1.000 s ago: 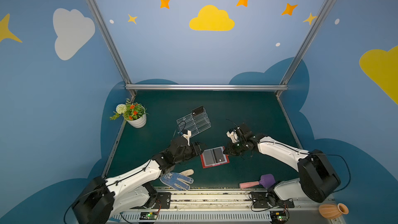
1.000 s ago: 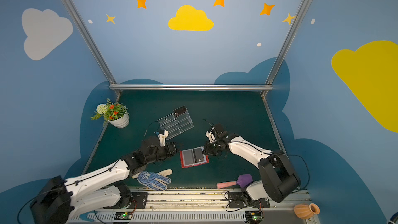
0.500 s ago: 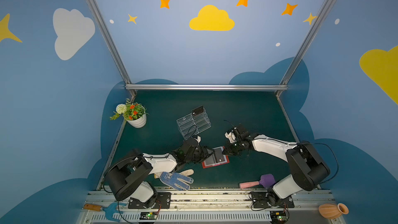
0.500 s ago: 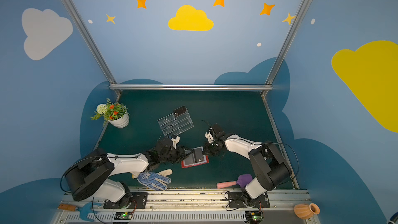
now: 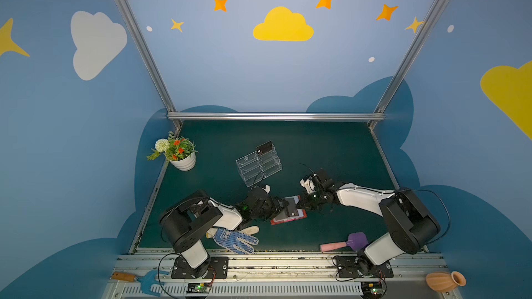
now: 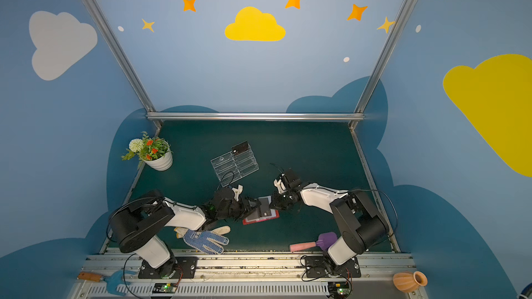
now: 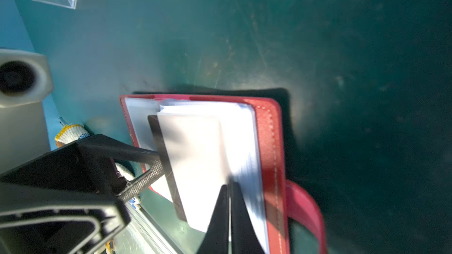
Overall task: Take the credit cards out of the card holder
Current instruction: Take out the credit card from the card slot.
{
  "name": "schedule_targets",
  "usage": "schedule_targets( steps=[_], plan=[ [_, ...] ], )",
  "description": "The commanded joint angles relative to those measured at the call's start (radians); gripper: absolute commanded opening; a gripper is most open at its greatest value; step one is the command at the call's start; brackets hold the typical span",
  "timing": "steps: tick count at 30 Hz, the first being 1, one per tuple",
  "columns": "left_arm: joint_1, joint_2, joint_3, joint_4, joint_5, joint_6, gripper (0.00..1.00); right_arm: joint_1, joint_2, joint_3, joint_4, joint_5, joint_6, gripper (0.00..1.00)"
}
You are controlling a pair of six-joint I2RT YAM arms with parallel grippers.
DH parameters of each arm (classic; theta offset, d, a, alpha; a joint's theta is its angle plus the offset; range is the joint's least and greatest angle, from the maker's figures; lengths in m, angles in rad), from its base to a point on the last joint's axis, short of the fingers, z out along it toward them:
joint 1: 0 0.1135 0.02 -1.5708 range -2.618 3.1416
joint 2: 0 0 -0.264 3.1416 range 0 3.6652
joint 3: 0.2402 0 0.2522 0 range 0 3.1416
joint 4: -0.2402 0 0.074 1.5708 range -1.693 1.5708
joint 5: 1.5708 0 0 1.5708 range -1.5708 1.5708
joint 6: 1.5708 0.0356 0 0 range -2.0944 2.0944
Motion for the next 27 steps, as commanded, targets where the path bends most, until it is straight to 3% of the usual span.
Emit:
schedule_targets(
  steps=[1, 10, 18, 27],
  plan=[
    [-0.009, 0.027, -0.025, 0.031, -0.057, -0.015, 0.43, 0.018, 0.015, -0.031, -0.007, 0.015, 0.023, 0.07],
    [-0.026, 0.036, -0.041, 0.094, -0.090, -0.012, 0.30, 0.020, 0.028, -0.032, -0.006, 0.015, 0.024, 0.07],
    [-0.039, 0.072, -0.046, 0.157, -0.104, -0.018, 0.28, 0.020, 0.031, -0.032, -0.010, 0.017, 0.023, 0.06],
    [-0.045, 0.081, -0.056, 0.168, -0.108, -0.014, 0.06, 0.020, 0.034, -0.032, -0.012, 0.019, 0.021, 0.06]
  ],
)
